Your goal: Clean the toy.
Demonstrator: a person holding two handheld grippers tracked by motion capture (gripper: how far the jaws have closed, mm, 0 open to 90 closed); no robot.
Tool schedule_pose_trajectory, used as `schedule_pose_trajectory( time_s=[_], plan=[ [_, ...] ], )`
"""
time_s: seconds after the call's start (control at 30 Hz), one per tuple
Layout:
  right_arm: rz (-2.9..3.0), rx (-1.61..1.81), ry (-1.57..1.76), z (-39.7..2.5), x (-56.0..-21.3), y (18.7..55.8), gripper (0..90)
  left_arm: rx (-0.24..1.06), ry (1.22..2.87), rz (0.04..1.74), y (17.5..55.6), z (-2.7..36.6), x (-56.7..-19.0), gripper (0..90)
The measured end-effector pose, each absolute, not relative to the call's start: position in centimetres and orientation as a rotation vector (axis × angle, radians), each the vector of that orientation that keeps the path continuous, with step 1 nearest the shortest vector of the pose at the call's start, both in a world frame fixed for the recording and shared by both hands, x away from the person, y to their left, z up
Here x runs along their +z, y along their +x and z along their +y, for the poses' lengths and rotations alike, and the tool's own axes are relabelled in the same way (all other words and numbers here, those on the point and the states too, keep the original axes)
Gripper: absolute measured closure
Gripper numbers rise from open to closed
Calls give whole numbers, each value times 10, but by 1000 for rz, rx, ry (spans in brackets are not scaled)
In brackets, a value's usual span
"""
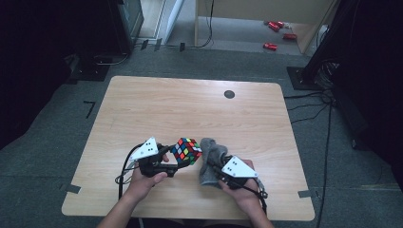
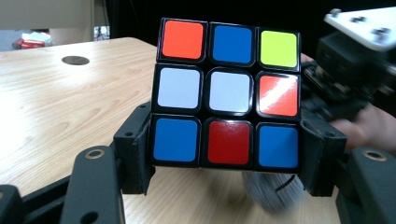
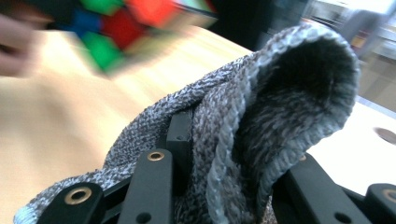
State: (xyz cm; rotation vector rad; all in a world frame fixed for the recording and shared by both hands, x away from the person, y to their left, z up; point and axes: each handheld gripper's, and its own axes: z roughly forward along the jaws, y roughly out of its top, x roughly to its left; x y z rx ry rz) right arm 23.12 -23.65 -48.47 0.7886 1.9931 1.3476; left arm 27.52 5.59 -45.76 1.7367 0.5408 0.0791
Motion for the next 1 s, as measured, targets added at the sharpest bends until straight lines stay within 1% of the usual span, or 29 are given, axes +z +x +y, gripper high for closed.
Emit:
schedule_pose_trajectory(
  time_s=[0.17,0.27,0.33,0.43,0.63,0.77,1.0],
  plan=[
    [1920,1290,1084,-268,-490,244,668,84,1752,559,277,55,-461,344],
    [1933,1233,1156,-276,-497,249,650,90,1763,579,278,54,-464,344],
    [1941,1214,1177,-278,-501,251,604,90,1766,591,279,55,-466,344],
    [1938,1202,1221,-279,-505,255,478,98,1774,605,280,55,-467,344],
    [1877,1252,1214,-284,-502,254,275,116,1785,624,282,56,-468,344],
    [1827,1301,1156,-288,-492,248,211,135,1799,650,283,56,-468,344],
    [1815,1395,996,-277,-479,237,178,135,1810,685,284,54,-465,344]
  ],
)
